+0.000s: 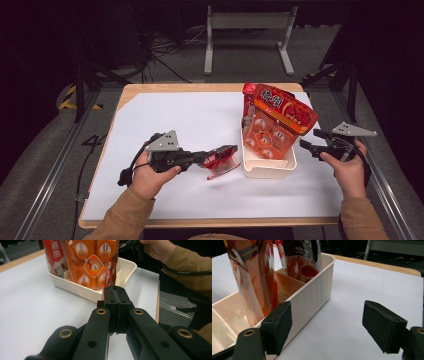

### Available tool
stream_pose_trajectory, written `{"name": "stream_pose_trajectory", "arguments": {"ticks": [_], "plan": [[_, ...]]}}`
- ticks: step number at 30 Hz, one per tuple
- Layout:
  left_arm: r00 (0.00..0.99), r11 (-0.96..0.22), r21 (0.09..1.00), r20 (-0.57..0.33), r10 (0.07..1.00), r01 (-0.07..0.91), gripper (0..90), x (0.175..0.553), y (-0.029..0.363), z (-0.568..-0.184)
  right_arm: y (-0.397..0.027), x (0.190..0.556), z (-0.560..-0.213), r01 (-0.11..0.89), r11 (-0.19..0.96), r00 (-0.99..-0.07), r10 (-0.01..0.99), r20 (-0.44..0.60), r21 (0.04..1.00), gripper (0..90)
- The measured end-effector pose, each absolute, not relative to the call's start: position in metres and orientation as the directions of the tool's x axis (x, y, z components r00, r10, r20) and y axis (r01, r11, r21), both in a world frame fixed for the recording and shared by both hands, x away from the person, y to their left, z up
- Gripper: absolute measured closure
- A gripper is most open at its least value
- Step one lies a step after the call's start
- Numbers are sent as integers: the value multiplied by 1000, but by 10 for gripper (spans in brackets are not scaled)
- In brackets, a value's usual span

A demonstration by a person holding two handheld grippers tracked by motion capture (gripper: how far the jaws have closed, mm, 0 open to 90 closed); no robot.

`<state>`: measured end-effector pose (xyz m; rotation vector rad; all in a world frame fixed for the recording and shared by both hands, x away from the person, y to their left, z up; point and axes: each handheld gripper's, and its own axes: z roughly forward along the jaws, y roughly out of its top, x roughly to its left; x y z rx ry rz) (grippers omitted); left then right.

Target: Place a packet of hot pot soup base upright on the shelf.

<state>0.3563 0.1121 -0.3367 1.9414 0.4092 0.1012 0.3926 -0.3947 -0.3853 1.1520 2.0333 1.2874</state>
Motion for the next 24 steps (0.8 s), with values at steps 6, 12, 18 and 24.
{"name": "stream_pose_trajectory", "arguments": {"ticks": [6, 12, 18, 24], "plan": [[946, -367, 909, -80, 314, 199, 900, 364, 111, -322, -398, 392, -384, 398, 201, -533, 845, 47, 895, 245], [955, -372, 911, -72, 288, 181, 900, 369, 108, -311, -400, 391, -384, 396, 201, -529, 847, 44, 896, 245], [963, -384, 910, -58, 262, 159, 900, 375, 104, -303, -399, 390, -385, 402, 208, -529, 848, 41, 892, 245], [970, -398, 907, -42, 239, 138, 900, 381, 97, -299, -401, 388, -385, 399, 206, -527, 849, 39, 894, 243]]}}
